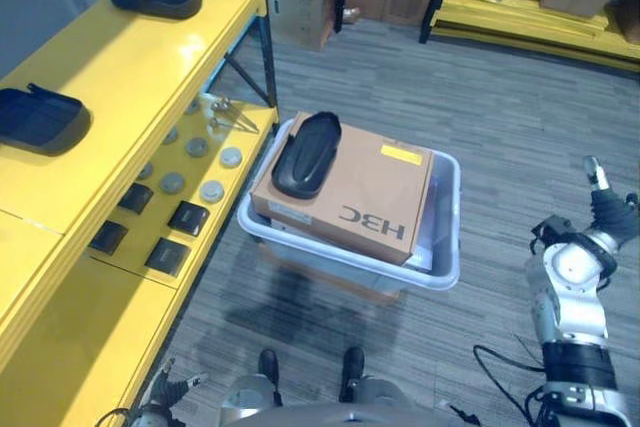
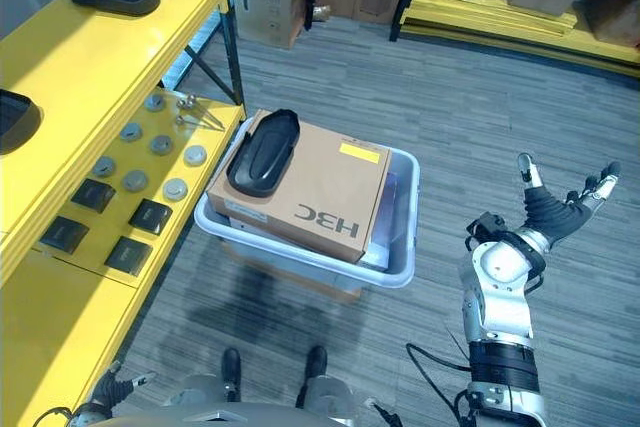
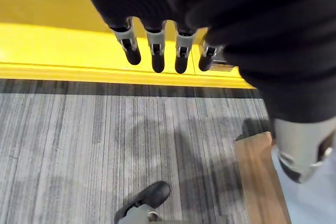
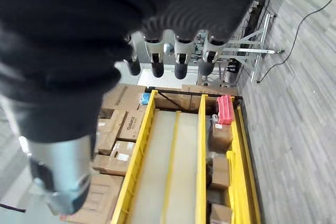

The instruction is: Move parts from the plastic box to the shelf.

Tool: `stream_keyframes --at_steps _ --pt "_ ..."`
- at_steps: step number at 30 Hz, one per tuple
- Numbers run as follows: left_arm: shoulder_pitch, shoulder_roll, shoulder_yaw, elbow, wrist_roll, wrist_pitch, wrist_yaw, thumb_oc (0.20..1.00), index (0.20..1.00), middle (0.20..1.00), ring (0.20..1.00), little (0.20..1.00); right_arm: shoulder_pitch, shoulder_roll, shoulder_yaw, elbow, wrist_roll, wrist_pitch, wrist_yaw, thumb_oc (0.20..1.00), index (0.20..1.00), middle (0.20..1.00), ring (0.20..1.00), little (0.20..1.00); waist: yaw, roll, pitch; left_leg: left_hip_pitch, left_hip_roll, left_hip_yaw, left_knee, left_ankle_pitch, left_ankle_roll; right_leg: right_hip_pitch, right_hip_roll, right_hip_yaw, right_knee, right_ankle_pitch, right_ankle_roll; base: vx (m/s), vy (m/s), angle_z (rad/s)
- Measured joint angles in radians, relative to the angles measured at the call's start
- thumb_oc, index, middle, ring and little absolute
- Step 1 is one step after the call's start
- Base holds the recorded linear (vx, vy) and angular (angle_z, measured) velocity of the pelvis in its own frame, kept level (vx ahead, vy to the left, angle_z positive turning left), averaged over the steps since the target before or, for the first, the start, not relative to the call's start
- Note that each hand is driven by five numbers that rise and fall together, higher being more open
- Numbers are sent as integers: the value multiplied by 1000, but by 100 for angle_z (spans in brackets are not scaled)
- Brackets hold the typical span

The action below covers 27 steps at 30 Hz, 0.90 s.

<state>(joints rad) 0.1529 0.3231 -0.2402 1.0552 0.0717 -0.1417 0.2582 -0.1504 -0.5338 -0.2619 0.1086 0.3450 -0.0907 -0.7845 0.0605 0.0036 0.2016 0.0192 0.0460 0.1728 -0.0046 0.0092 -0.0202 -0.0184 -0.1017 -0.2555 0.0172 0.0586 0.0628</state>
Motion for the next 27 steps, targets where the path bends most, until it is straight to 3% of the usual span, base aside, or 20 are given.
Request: stream_keyframes --at_steps 2,5,6,8,13,17,27 --pt "-1 -11 -9 19 0 -10 1 1000 1000 1000 1000 1000 -55 -36 58 70 0 35 21 1000 1000 1000 1000 1000 6 1 -1 -2 -1 -2 4 -6 1 4 -2 -3 -1 0 3 -22 36 6" --pt "-11 -13 -29 21 0 -18 1 1000 1000 1000 1000 1000 -152 -55 133 140 2 80 50 1000 1000 1000 1000 1000 48 5 2 -51 -2 -13 35 -4 2 -36 -6 -11 5 3 7 -149 80 13" --pt "-20 -11 -50 20 -2 -26 0 1000 1000 1000 1000 1000 -238 -78 179 248 1 85 63 1000 1000 1000 1000 1000 65 14 11 -101 -6 -32 62 -2 5 -60 -13 -31 8 15 0 -311 112 44" --pt "-81 -6 -108 23 -32 -50 0 1000 1000 1000 1000 1000 -453 -159 246 523 3 71 90 1000 1000 1000 1000 1000 140 58 96 -214 -18 -73 128 10 19 -155 -36 -63 66 19 -3 -317 107 54" --pt "-132 4 -162 26 -85 -63 -2 1000 1000 1000 1000 1000 -624 -181 337 635 31 47 107 1000 1000 1000 1000 1000 206 84 227 -301 -38 -107 139 42 24 -237 -66 -92 123 16 -6 -119 83 27" --pt "-132 10 -196 24 -110 -91 -2 1000 1000 1000 1000 1000 -675 -166 381 669 52 44 123 1000 1000 1000 1000 1000 238 84 259 -318 -67 -120 138 51 34 -265 -109 -112 176 -15 -1 -39 106 28" --pt "-134 14 -199 20 -136 -137 -2 1000 1000 1000 1000 1000 -698 -163 408 717 84 52 128 1000 1000 1000 1000 1000 241 83 260 -314 -100 -145 111 67 44 -256 -137 -136 177 -13 29 5 45 10"
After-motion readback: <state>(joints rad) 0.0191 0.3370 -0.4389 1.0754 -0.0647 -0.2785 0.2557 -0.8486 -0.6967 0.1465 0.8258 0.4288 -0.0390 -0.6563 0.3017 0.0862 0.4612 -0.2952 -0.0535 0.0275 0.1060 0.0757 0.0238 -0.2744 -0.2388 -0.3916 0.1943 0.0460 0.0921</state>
